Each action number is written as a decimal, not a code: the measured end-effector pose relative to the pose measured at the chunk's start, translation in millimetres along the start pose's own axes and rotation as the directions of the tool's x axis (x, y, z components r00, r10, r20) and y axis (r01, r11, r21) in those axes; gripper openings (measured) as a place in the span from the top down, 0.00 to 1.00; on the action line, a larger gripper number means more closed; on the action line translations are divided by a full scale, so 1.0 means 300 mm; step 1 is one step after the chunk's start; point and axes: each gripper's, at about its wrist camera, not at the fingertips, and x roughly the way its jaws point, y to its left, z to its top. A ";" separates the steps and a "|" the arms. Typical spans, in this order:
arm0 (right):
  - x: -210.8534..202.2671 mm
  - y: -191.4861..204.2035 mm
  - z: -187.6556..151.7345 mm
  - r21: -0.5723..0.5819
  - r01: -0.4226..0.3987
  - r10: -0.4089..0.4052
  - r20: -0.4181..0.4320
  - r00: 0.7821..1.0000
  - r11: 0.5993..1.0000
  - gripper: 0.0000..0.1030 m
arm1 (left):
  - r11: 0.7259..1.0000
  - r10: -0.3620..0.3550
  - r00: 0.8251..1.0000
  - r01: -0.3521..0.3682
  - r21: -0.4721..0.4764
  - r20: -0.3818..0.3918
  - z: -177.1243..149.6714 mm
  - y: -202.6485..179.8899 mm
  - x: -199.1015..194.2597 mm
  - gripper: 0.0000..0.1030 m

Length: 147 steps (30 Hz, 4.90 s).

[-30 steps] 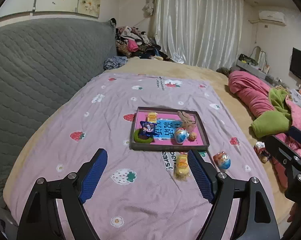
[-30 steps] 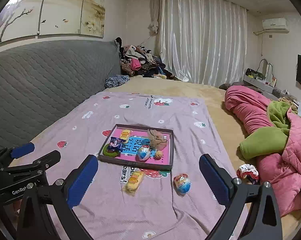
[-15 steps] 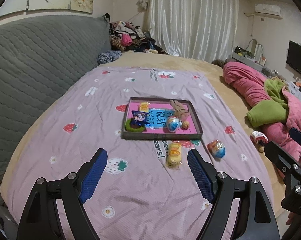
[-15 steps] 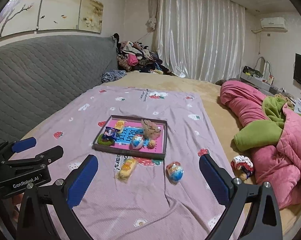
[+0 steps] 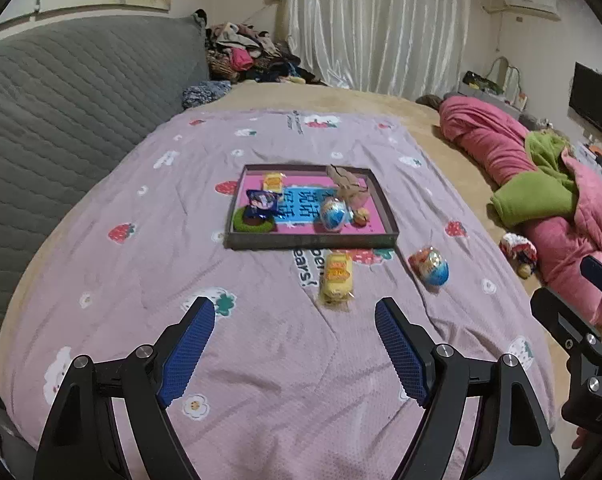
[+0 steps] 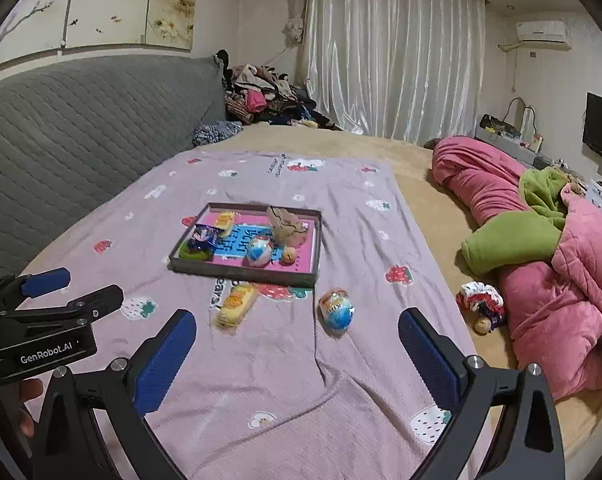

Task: Organize objects
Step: 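Withdraw both tools from the tray toward the yellow cake packet and red-blue egg, then move both tools down toward the yellow cake packet and the red-blue toy egg, then grasp the yellow cake packet with the left tool while the right tool grasps the egg, then lift the cake packet and toy egg and carry both over the tray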

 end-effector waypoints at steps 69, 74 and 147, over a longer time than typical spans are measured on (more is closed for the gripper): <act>0.527 -0.165 -0.195 0.033 0.036 -0.028 -0.218 0.976 0.999 0.01 | 0.998 -0.013 0.976 0.027 0.062 -0.216 -0.100 -0.178 0.583 0.19; 0.620 -0.184 -0.169 0.018 0.041 -0.036 -0.230 0.972 0.999 0.01 | 0.998 -0.009 0.973 0.023 0.055 -0.232 -0.058 -0.185 0.670 0.19; 0.756 0.015 0.449 -0.024 -0.102 0.102 0.004 0.995 0.994 0.47 | 0.998 -0.022 1.000 0.022 0.051 0.000 0.586 0.009 0.720 0.63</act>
